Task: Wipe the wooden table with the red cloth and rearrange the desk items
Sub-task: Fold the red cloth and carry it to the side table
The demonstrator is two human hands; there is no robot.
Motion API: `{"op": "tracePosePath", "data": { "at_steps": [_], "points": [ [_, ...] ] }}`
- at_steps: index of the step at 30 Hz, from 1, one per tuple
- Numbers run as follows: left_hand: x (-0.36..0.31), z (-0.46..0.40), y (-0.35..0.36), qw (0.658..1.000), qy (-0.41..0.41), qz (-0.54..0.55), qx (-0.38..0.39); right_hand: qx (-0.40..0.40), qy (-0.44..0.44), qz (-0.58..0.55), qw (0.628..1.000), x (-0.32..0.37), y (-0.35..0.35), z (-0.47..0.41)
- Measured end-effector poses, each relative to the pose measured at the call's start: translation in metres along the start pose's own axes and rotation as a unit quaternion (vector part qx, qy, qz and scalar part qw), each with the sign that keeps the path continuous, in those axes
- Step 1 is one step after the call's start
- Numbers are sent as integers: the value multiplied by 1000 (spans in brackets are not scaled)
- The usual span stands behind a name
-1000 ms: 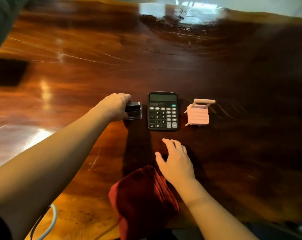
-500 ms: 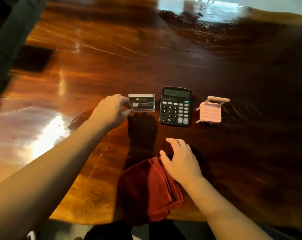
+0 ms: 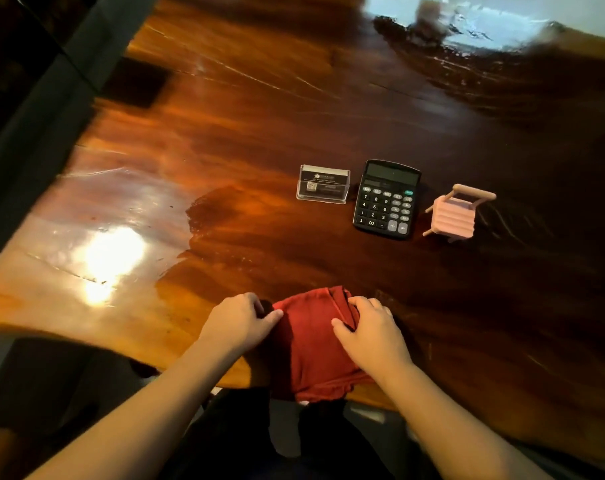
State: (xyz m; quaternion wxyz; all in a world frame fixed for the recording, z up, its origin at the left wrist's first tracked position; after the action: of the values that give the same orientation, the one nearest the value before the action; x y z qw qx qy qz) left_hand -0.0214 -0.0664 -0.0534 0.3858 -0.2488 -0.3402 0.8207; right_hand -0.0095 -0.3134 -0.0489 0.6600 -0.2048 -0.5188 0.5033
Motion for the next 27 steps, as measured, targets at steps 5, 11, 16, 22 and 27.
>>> {"op": "tracePosePath", "data": {
  "at_steps": [5,11,16,22,27],
  "points": [
    [-5,16,15,999,-36,32,13,-9,42,-27,999,2,6,-1],
    [-6,20,20,990,-61,124,23,-13,66,-38,997,1,8,-7],
    [-9,25,18,976,-35,204,68,-8,109,-99,989,-5,8,-10],
    [-15,34,14,923,0,342,175,-9,188,-248,950,-10,9,-7],
    [-26,44,-5,848,2,455,272,21,199,-389,899,11,-8,8]
  ]
}}
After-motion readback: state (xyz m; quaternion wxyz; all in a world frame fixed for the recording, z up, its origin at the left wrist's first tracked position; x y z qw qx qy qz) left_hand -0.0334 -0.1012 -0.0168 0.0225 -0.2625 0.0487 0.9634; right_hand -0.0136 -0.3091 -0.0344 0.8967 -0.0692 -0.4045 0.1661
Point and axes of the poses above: each hand's wrist, its own z-axis away from the middle knuckle, its own y-axis out of the palm, x = y × z, the point moved 4 cm from there along -z, towards the middle knuckle, and after that the axes turned 13 degrees about -y, right-handed, at the moved point
